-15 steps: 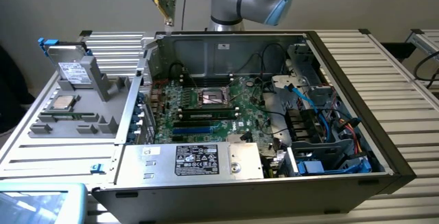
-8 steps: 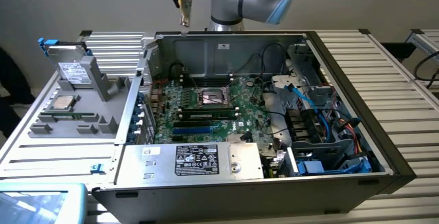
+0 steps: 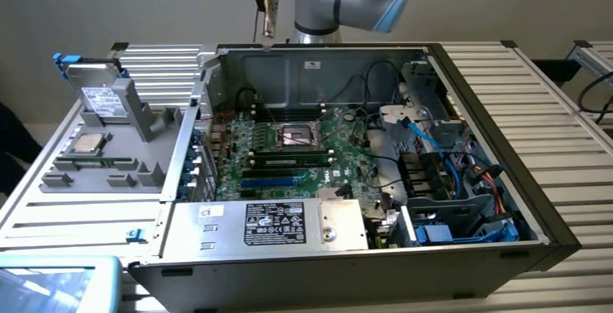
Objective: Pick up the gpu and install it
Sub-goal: 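Pick up the gpu and move the gpu toward the slot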
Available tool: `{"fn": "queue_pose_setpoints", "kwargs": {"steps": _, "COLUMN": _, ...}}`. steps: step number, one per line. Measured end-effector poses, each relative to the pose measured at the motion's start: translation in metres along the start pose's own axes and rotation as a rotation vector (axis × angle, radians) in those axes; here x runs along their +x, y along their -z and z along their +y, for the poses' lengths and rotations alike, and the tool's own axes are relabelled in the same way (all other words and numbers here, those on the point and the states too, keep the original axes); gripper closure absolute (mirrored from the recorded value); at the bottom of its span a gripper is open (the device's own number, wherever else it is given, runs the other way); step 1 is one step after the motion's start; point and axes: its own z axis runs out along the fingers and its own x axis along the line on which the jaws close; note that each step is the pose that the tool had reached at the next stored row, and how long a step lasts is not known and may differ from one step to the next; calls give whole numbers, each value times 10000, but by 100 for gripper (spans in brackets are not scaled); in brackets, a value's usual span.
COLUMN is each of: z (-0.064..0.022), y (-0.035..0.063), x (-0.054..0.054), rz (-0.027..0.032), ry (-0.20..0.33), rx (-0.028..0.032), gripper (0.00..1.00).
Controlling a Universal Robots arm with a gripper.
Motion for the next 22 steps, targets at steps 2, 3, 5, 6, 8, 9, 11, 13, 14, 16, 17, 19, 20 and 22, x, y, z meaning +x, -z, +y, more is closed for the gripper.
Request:
{"fn": "queue_pose_setpoints", "kwargs": {"steps": 2, "z": 9, "y": 6, "x": -89, "rz": 4, "ry": -1, "rx": -4, "gripper": 71}}
{"fn": "queue_pose_setpoints", "kwargs": {"steps": 3, "z": 14, "y": 6, "x": -133, "rz": 9, "ry": -1, "rx": -8, "gripper": 71}}
{"fn": "queue_pose_setpoints", "kwargs": {"steps": 5, "z": 23, "y": 1, "x": -224, "rz": 50, "ry": -5, "rx": -31, "gripper": 71}}
{"fn": "queue_pose_setpoints", "kwargs": {"steps": 6, "z": 28, "y": -3, "x": -268, "rz": 78, "ry": -8, "rx": -46, "gripper": 71}}
{"fn": "queue_pose_setpoints", "kwargs": {"steps": 8, "z": 37, "y": -11, "x": -363, "rz": 135, "ry": -12, "rx": -86, "gripper": 71}}
{"fn": "queue_pose_setpoints", "kwargs": {"steps": 9, "z": 41, "y": -14, "x": -407, "rz": 156, "ry": -10, "rx": -116, "gripper": 71}}
{"fn": "queue_pose_setpoints", "kwargs": {"steps": 11, "z": 51, "y": -17, "x": -491, "rz": 177, "ry": 1, "rx": -157, "gripper": 71}}
{"fn": "queue_pose_setpoints", "kwargs": {"steps": 13, "z": 56, "y": -15, "x": -540, "rz": 196, "ry": 49, "rx": -254, "gripper": 71}}
{"fn": "queue_pose_setpoints", "kwargs": {"steps": 14, "z": 59, "y": -14, "x": -555, "rz": 216, "ry": 83, "rx": -393, "gripper": 71}}
{"fn": "queue_pose_setpoints", "kwargs": {"steps": 16, "z": 62, "y": -12, "x": -586, "rz": 260, "ry": 147, "rx": -707, "gripper": 71}}
{"fn": "queue_pose_setpoints", "kwargs": {"steps": 17, "z": 64, "y": -11, "x": -602, "rz": 280, "ry": 177, "rx": -844, "gripper": 71}}
{"fn": "queue_pose_setpoints", "kwargs": {"steps": 19, "z": 63, "y": -17, "x": -637, "rz": 301, "ry": 217, "rx": -987, "gripper": 71}}
{"fn": "queue_pose_setpoints", "kwargs": {"steps": 20, "z": 60, "y": -25, "x": -654, "rz": 305, "ry": 231, "rx": -1013, "gripper": 71}}
{"fn": "queue_pose_setpoints", "kwargs": {"steps": 22, "z": 46, "y": -44, "x": -686, "rz": 313, "ry": 251, "rx": -1040, "gripper": 71}}
